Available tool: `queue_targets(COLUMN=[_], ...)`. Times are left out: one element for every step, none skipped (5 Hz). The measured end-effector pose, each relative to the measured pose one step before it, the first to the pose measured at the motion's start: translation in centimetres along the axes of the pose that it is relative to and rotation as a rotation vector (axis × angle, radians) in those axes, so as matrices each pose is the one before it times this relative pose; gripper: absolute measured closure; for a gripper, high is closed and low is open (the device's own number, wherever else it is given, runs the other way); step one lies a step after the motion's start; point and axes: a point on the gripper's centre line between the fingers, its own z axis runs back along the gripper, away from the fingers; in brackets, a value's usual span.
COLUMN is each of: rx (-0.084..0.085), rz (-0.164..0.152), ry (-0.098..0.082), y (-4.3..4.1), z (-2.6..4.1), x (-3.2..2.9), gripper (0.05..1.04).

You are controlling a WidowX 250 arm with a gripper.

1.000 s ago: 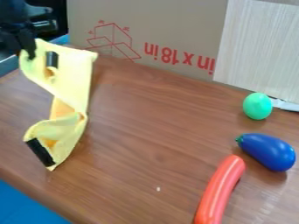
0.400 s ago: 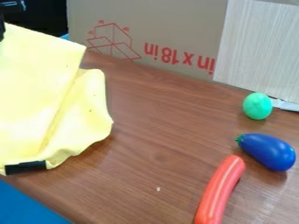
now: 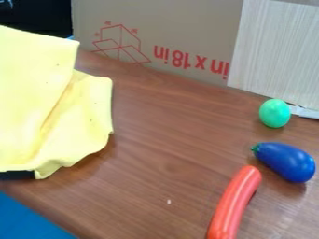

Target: Unfold the cloth from top right to bottom left

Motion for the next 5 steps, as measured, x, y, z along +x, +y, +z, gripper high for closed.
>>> queue_targets(rx=[0.0427,0.0487,0.0245,0.0387,0.0769], rz=[0.0366,0.0139,0.0111,0.0180,-0.0009], ry=[0.0114,0.0400,0.0281,-0.0306,-0.0355], y=[0.941,1.066,0.731,0.664,0.691], z=[-0.117,-0.143,0.549,0.735,0.209], x=[0.563,0.632,0.389,0.685,0.498], gripper=[1.020,0.996,0.807,0.562,0.258])
